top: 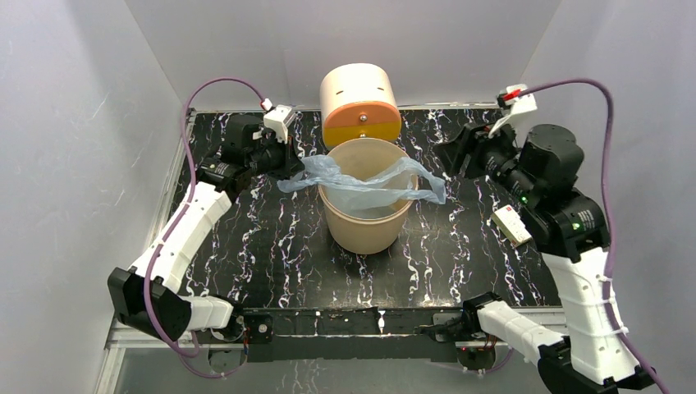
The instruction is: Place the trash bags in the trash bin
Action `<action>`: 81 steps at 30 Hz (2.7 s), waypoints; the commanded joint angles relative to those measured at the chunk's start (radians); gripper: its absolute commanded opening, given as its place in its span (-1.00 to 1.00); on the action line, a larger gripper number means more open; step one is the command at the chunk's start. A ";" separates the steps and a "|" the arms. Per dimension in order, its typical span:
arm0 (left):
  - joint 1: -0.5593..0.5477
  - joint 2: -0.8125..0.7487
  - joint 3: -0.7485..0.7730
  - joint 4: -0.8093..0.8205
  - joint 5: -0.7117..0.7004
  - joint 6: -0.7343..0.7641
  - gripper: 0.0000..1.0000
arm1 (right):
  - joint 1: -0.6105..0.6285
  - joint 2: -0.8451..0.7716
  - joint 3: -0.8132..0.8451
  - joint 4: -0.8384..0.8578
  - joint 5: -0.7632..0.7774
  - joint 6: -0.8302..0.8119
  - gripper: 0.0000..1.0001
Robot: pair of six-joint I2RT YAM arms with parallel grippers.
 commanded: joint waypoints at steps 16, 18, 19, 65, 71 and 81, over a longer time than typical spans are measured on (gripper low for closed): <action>0.016 0.038 -0.024 0.053 0.042 -0.026 -1.00 | -0.071 0.236 -0.085 -0.064 -0.158 -0.114 0.30; 0.017 0.040 -0.026 0.055 0.048 -0.026 -1.00 | -0.075 0.225 -0.074 -0.061 -0.171 -0.110 0.17; 0.017 0.041 -0.025 0.053 0.051 -0.026 -1.00 | -0.075 0.222 -0.061 -0.066 -0.182 -0.111 0.10; 0.096 -0.066 0.036 -0.017 -0.058 -0.059 0.10 | -0.107 0.042 -0.210 0.039 0.145 0.038 0.16; 0.098 -0.152 0.003 -0.033 -0.112 -0.098 0.48 | -0.107 -0.005 -0.084 0.018 0.005 0.012 0.43; 0.097 -0.305 -0.166 0.000 -0.052 -0.239 0.57 | -0.080 0.069 -0.127 0.193 -0.799 0.086 0.30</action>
